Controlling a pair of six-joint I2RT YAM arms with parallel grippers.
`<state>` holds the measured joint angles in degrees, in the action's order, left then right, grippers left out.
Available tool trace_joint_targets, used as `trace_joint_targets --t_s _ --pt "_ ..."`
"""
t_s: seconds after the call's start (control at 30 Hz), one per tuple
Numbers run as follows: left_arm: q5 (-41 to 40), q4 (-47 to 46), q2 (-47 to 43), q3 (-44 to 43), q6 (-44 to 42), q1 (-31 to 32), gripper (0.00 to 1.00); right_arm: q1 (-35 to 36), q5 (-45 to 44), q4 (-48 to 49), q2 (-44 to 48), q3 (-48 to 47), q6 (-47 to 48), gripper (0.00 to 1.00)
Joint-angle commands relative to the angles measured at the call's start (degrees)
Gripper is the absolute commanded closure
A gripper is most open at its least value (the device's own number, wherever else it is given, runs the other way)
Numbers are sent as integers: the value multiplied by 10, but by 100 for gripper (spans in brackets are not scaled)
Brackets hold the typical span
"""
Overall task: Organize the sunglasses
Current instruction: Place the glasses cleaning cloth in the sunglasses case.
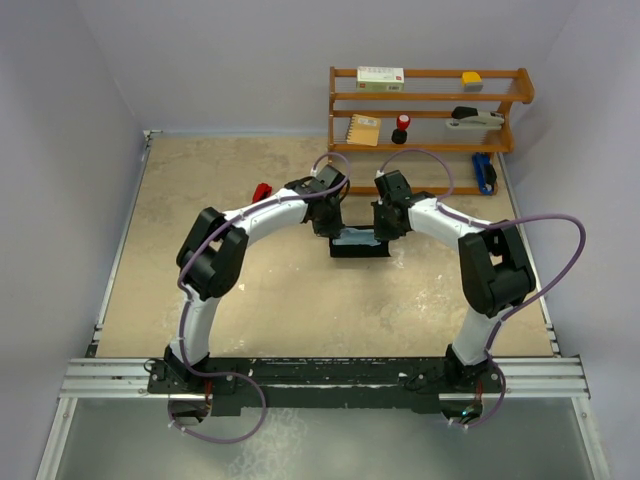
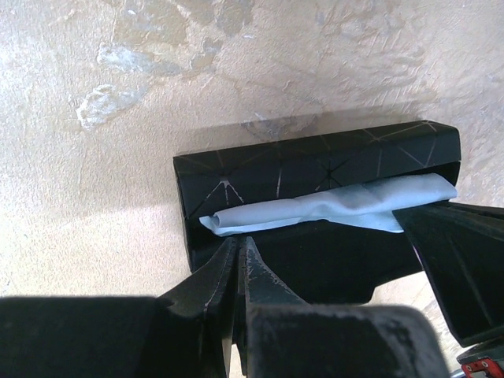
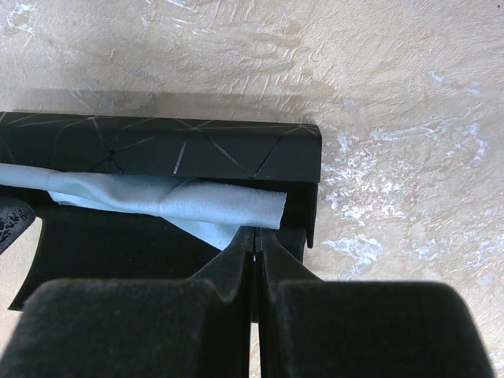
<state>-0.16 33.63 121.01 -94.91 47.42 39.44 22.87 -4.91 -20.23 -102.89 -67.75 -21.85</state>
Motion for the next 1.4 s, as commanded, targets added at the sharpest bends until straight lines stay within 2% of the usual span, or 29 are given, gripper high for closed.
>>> trace_joint_targets --t_s 0.0,0.5,1.13,1.17,1.3,1.37 --pt "6 -36 -39 11 4 1 100 3 5 7 22 -3 5 100" --pt "-32 -117 -34 31 -1 20 100 7 3 15 6 -4 5 100" --pt "-104 -128 -39 88 -7 35 100 9 2 23 -1 2 7 100" --pt "-105 -128 -38 88 -7 35 100 9 2 23 -1 4 9 99" --pt "-103 -130 -34 90 -4 35 100 9 -9 26 11 10 10 78" --pt "-102 -131 -34 94 -3 35 100 9 -16 27 20 14 11 74"
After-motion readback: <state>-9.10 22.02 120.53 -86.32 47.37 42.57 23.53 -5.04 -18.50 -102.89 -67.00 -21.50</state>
